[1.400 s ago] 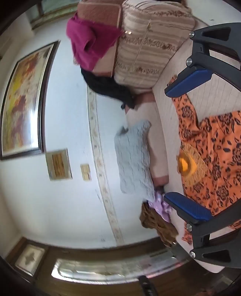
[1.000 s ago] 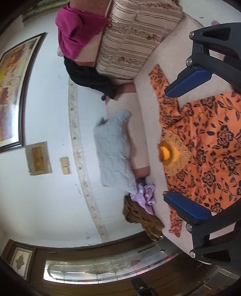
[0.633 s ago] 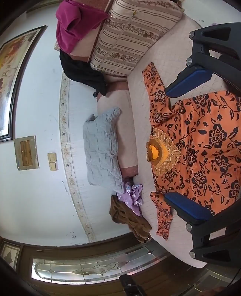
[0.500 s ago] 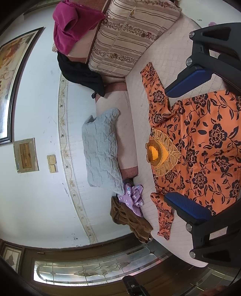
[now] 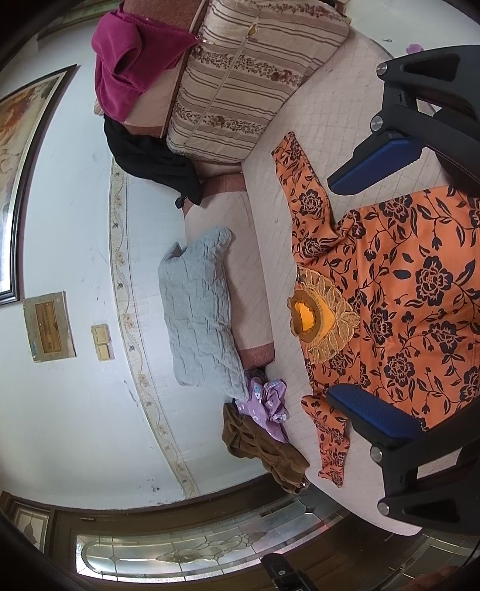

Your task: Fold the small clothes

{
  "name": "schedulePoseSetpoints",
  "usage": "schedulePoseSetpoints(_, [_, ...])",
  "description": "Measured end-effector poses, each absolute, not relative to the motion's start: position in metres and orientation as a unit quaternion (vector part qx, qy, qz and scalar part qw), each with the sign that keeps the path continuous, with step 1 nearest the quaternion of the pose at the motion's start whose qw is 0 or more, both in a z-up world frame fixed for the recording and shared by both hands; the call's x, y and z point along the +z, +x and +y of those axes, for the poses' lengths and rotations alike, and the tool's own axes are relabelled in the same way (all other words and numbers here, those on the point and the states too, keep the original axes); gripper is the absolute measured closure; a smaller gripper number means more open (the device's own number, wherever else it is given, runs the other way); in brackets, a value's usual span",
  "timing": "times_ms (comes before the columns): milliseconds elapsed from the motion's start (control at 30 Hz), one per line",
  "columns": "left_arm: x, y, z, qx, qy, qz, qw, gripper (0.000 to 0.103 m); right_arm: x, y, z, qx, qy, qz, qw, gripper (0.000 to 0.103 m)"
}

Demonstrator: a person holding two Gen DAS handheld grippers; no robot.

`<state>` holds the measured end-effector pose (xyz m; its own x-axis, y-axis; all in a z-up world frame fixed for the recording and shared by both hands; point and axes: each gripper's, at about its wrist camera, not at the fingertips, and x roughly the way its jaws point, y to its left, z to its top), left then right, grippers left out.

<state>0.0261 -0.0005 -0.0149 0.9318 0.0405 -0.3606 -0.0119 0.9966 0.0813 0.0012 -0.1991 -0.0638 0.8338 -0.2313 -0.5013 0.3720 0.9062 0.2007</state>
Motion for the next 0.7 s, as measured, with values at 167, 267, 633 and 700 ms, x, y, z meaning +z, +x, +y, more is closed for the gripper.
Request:
schedulePoseSetpoints(167, [-0.019,0.029,-0.001,0.016,0.040,0.187,0.981,0.000,-0.068,0.004,-0.204,-0.156,0.154,0.245,0.945,0.000])
schedulePoseSetpoints(267, [-0.021,0.032,-0.003,0.019,0.041,0.189,0.981,0.000,-0.068,0.006,-0.206,-0.156,0.154,0.243,0.945,0.000])
schedulePoseSetpoints(633, [-0.025,0.038,-0.010,0.019,0.045,0.195,0.980,0.000,-0.065,0.015,-0.212,-0.151,0.162,0.240,0.945,0.000])
schedulePoseSetpoints(700, [-0.025,0.038,-0.010,0.019,0.046,0.195,0.980,0.000,-0.065,0.016,-0.212,-0.151,0.163,0.238,0.945,0.000])
